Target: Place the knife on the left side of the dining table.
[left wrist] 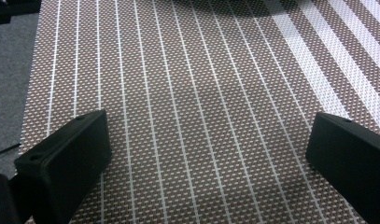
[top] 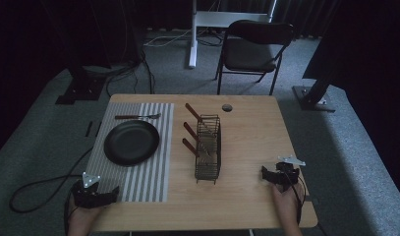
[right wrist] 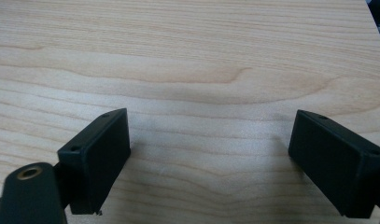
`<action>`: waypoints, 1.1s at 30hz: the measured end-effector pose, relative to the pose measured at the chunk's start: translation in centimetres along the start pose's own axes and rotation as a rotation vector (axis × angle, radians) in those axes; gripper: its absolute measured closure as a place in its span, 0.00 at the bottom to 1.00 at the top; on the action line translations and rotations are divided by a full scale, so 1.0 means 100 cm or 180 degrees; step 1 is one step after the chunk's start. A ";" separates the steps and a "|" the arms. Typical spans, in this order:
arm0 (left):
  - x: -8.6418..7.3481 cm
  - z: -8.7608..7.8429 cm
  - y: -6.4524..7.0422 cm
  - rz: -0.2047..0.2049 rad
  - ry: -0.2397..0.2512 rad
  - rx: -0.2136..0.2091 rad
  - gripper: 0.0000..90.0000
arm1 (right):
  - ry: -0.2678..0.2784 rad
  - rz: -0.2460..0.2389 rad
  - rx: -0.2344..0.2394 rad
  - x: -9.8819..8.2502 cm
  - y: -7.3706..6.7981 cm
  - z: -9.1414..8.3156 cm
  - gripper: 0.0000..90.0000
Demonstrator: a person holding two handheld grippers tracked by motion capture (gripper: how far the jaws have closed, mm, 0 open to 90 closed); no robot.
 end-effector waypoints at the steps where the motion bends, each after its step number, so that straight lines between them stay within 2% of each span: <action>1: 0.000 0.000 0.000 0.0000 0.0000 0.0000 0.01 | 0.0002 0.0000 0.0001 0.000 0.000 0.000 0.13; 21: 0.001 -0.001 0.000 0.0019 0.0003 -0.0004 0.02 | -0.0003 0.0007 -0.0003 0.000 0.000 0.000 0.13; 24: 0.001 -0.001 0.000 0.0026 0.0011 -0.0047 0.02 | -0.0002 0.0006 -0.0003 0.000 0.000 0.000 0.13; 25: 0.001 -0.001 0.001 0.0032 0.0009 -0.0103 0.02 | -0.0003 0.0008 -0.0003 0.000 0.000 0.000 0.13; 27: 0.002 -0.001 0.001 0.0033 0.0011 -0.0098 0.02 | -0.0003 0.0008 -0.0003 0.000 0.000 0.000 0.13; 30: 0.006 -0.001 0.008 0.0126 0.0014 -0.0201 0.02 | -0.0002 0.0006 -0.0003 0.000 0.000 0.000 0.13; 33: 0.011 -0.001 0.012 0.0200 0.0036 -0.0226 0.02 | -0.0002 0.0006 -0.0003 0.000 0.000 0.000 0.13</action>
Point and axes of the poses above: each handheld gripper's, and its own axes: z roughly forward along the jaws, x roughly out of its top, y roughly to its right, the point moved 7 cm from there along z, roughly forward along the jaws, and after that the axes turned 14 degrees about -x, right-handed, at the moved point
